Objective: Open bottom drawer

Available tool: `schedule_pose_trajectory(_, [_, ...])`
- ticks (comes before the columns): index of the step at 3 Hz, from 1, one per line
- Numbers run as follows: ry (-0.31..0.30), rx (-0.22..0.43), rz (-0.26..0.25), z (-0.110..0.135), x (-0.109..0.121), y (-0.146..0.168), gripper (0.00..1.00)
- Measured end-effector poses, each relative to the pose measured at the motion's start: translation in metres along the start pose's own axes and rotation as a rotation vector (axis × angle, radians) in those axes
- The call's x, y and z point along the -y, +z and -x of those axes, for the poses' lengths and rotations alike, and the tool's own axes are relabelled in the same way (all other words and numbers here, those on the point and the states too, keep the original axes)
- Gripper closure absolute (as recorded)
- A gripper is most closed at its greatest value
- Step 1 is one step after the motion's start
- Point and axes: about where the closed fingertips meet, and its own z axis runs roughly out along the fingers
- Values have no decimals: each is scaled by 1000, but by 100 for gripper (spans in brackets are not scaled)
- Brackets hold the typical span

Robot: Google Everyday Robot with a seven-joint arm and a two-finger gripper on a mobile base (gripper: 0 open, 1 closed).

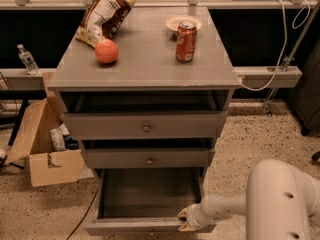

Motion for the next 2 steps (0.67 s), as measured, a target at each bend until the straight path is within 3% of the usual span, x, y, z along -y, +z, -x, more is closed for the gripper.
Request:
schedule_pose_trajectory(1, [-13,31,-12,-1,-1,-42,4])
schedule_pose_trajectory(2, [-24,66,-39,-2,0,-100,0])
